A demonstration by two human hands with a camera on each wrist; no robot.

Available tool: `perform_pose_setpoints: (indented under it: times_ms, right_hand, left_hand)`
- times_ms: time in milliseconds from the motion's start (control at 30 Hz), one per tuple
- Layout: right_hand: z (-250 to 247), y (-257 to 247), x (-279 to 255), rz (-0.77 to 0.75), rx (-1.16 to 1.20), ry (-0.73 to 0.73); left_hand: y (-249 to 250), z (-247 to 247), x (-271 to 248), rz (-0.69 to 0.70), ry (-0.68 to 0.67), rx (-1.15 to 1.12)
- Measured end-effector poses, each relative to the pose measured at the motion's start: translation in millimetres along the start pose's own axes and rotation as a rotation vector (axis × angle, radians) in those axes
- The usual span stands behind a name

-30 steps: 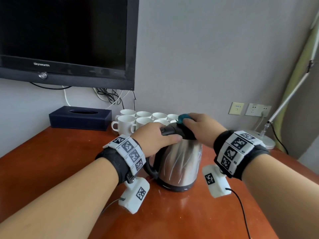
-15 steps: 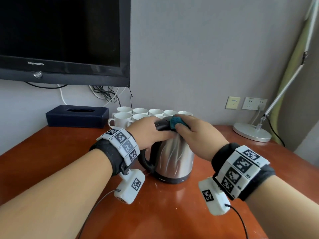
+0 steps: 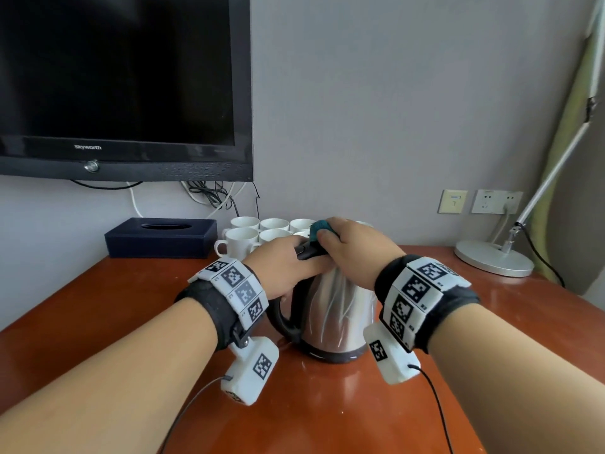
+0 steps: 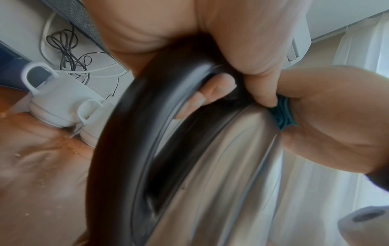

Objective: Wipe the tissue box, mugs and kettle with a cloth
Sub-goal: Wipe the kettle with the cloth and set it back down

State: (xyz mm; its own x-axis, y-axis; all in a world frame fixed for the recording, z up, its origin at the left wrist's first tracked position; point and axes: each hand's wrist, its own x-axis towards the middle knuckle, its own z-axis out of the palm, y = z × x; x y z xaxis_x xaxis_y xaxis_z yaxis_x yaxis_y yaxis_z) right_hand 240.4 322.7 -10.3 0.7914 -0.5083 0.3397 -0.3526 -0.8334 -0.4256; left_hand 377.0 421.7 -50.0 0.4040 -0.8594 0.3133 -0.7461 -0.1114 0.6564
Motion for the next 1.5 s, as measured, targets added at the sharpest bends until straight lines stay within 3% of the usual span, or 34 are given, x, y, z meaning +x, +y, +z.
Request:
perform_pose_setpoints:
  times_ms: [100,267,400,600,733,933,1167,1500]
  right_hand:
    - [-1,6,3,0.042,0.038,0.009]
    - [-1,12,-1,0.057,0.025,0.030]
    - [-2,15,-2,0.055,0.031,0.033]
    - [-1,19,-1,0.070,0.064,0.055]
    - [-6,28,2,0.116,0.115,0.099]
    - [-17,56,1,0.118,0.189,0.247]
    - [4,78,16,0.142,0.395,0.483]
    - [28,94,44,0.117,0.546,0.566]
  left_hand:
    - [-2,2,-6,-0.034,0.048,-0.052]
    - [-22,11,-31,0.003,0.099,-0.366]
    - [-45,26,-53,-0.077,0.146,-0.553]
    - [-39,26,-50,-0.040,0.094,-0.502]
    - [-28,31,-44,-0.046,0.230,-0.524]
    - [-19,28,0,-0.166,0.442,-0.736]
    - [-30,22,38,-0.131,0.344,-0.931]
    - [-58,23,45,-0.028,0.348,-1.063]
